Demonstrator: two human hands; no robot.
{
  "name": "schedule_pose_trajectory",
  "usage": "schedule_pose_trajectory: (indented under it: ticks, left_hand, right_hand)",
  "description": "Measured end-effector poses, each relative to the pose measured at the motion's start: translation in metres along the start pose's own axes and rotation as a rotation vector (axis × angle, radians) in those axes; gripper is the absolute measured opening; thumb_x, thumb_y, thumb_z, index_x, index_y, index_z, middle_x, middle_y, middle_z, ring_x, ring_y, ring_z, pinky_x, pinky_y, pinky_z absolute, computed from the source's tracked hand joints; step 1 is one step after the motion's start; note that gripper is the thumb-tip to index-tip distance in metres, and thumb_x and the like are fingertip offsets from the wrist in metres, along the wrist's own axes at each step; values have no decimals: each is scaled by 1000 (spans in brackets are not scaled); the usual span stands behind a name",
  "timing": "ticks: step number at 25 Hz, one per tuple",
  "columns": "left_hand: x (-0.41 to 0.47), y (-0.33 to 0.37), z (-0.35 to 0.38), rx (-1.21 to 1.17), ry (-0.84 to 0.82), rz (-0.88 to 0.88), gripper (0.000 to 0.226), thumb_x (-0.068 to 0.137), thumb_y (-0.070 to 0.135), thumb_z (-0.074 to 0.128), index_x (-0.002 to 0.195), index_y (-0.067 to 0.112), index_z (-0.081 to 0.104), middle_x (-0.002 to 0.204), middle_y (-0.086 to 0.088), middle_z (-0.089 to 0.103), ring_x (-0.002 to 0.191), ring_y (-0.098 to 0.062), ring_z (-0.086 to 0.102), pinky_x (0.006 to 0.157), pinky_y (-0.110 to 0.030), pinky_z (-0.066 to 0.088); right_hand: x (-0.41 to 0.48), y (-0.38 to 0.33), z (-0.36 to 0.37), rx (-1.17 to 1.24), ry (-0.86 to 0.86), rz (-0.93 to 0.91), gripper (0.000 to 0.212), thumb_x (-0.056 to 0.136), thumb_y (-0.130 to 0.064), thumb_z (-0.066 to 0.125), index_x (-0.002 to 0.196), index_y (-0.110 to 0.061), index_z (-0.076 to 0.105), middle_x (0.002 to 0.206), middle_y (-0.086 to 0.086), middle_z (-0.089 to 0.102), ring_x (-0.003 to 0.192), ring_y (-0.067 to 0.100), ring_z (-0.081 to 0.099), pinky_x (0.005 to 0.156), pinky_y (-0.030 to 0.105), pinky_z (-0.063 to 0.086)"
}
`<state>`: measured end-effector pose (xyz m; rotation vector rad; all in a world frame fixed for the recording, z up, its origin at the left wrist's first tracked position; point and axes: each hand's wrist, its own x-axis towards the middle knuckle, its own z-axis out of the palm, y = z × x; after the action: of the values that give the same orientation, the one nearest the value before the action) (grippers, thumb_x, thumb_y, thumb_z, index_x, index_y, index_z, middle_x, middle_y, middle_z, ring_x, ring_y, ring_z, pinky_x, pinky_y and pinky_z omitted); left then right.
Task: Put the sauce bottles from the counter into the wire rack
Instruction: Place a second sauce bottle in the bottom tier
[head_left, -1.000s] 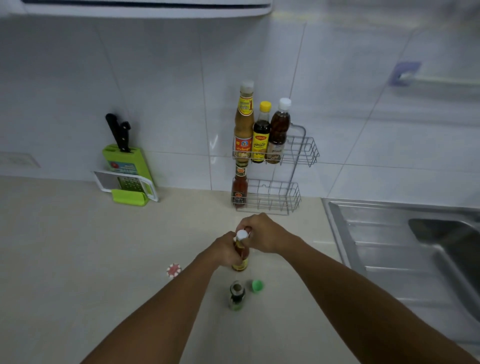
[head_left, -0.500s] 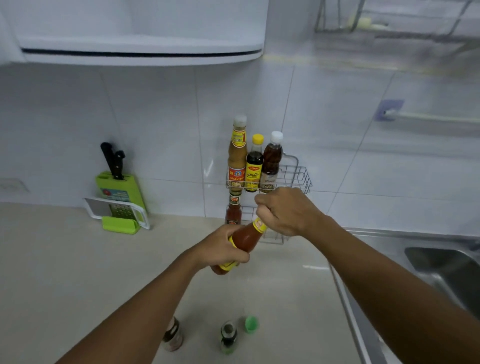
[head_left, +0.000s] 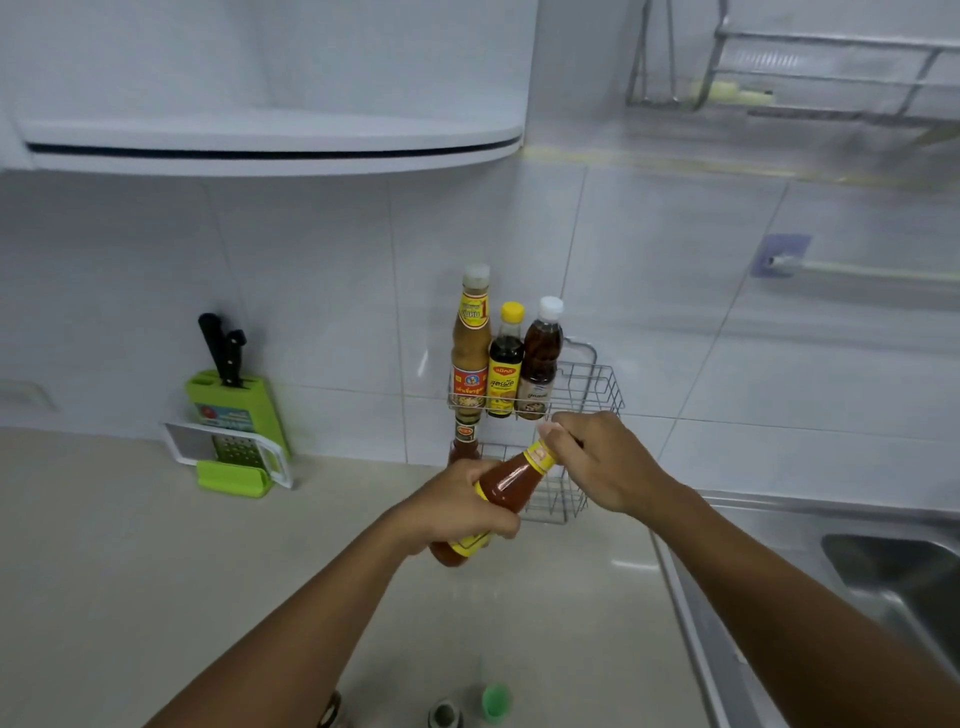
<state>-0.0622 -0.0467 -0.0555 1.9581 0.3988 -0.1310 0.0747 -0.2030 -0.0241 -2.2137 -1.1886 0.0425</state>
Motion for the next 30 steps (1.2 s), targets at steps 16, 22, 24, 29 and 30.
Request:
schedule_pose_trajectory:
  ticks: [16, 22, 24, 29, 30]
  left_hand:
    - [50, -5, 32, 57, 270, 13, 80, 59, 22, 89, 121, 31, 39, 96, 15, 54, 90, -15, 65, 62, -32, 56]
    - [72, -60, 2, 15, 235, -99, 94, 69, 12, 88, 143, 20, 29, 121, 5, 52, 112, -14, 54, 83, -23, 51]
    - [77, -80, -3, -21, 279, -218, 71, 82, 11, 75, 142, 14, 37, 120, 0, 57, 105, -15, 54, 82, -24, 51]
    - [102, -118, -8, -101, 311, -372, 64, 91, 9, 58, 150, 14, 35, 147, -12, 49, 129, -29, 52, 92, -31, 49]
    - [107, -121, -8, -110, 303, -384, 67, 92, 9, 57, 153, 14, 31, 153, -13, 44, 136, -29, 48, 91, -29, 47]
  right_hand:
    - [-2, 22, 39, 647, -174, 413, 37, 86, -40, 78, 112, -16, 68, 98, 13, 76, 74, 29, 77, 70, 40, 66]
    - [17, 63, 64, 541, 32, 419, 37, 76, -30, 89, 110, -20, 75, 104, -1, 79, 99, 15, 74, 89, 36, 62]
    - [23, 66, 74, 467, 62, 419, 44, 75, -24, 90, 116, -23, 73, 107, -1, 76, 95, 12, 72, 82, 18, 56]
    - [46, 74, 114, 375, 83, 374, 54, 74, -11, 89, 123, -19, 71, 106, -3, 71, 100, 13, 64, 86, 10, 47]
    - [50, 78, 122, 331, 92, 347, 53, 74, -12, 89, 123, -20, 71, 108, -2, 73, 101, 13, 65, 88, 12, 46]
